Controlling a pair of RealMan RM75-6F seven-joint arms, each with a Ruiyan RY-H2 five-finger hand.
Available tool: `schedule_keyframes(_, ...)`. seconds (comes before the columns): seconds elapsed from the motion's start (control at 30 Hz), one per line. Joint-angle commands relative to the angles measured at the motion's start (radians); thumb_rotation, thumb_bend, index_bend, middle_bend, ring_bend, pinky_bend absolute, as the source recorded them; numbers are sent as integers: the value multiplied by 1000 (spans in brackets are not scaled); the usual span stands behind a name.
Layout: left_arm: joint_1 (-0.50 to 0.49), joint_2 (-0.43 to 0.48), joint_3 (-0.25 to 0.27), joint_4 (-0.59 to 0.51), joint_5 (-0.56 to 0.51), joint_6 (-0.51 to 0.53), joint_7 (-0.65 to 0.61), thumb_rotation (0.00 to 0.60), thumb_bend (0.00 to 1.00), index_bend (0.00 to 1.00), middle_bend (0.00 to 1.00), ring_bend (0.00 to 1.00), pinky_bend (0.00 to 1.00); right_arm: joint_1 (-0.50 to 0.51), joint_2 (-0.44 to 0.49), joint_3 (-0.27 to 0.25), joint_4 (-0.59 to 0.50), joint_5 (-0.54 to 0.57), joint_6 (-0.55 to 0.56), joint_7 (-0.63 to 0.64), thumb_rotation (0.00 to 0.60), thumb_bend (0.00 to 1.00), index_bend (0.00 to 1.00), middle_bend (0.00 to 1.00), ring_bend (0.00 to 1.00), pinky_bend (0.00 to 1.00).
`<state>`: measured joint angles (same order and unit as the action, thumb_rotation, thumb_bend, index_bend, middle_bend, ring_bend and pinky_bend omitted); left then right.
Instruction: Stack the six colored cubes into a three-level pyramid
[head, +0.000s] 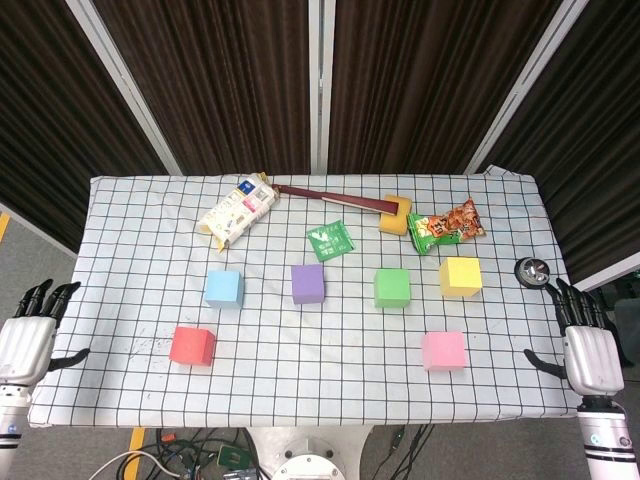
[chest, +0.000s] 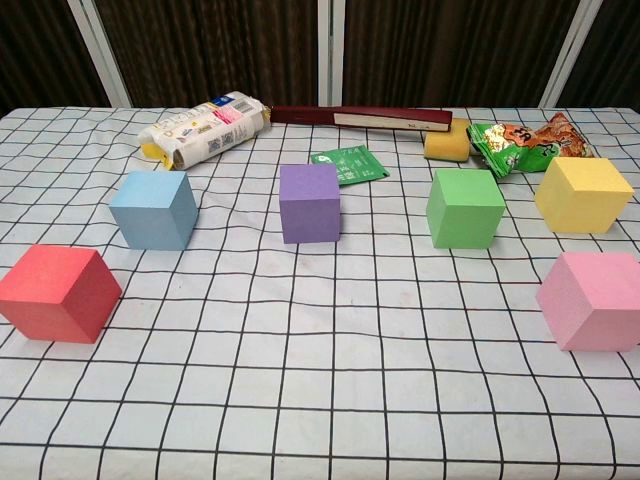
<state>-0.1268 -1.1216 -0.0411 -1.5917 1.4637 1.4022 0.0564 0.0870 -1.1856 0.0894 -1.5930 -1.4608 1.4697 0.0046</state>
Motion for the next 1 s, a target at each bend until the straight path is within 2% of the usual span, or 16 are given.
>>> schedule_keyframes(0.03, -20, 0, 1, -8, 9, -26, -18, 600, 0, 94, 126, 0, 92, 3, 6, 3, -11, 2, -3, -3, 600, 57, 0, 0, 0, 0)
schedule_keyframes(0.17, -68, -5, -20, -31, 9, -80, -61, 600, 0, 94, 126, 0, 92, 9, 17, 2, -35, -6, -9, -26, 600, 57, 0, 0, 0, 0)
schedule_keyframes(0.27, -138, -25, -52, -33, 0, -161, -122, 600, 0, 92, 126, 0, 92, 18, 39, -2, -55, -17, -21, -44, 600, 58, 0, 0, 0, 0)
schedule_keyframes(0.4, -222, -102, -84, 14, -28, -252, -100, 600, 0, 92, 126, 0, 93, 29, 57, -1, -82, -4, -46, -73, 600, 58, 0, 0, 0, 0)
schedule_keyframes(0.57, -314, -204, -97, 66, -59, -362, -60, 600, 0, 90, 126, 0, 93, 44, 56, 1, -106, -7, -60, -105, 600, 66, 0, 0, 0, 0)
schedule_keyframes(0.73, -364, -282, -105, 109, -87, -404, -21, 600, 0, 88, 126, 0, 92, 55, 55, 6, -113, -7, -65, -112, 600, 66, 0, 0, 0, 0)
schedule_keyframes(1.0, -420, -375, -116, 254, -120, -436, 7, 600, 0, 89, 139, 0, 93, 58, 57, 8, -102, 2, -68, -95, 600, 66, 0, 0, 0, 0)
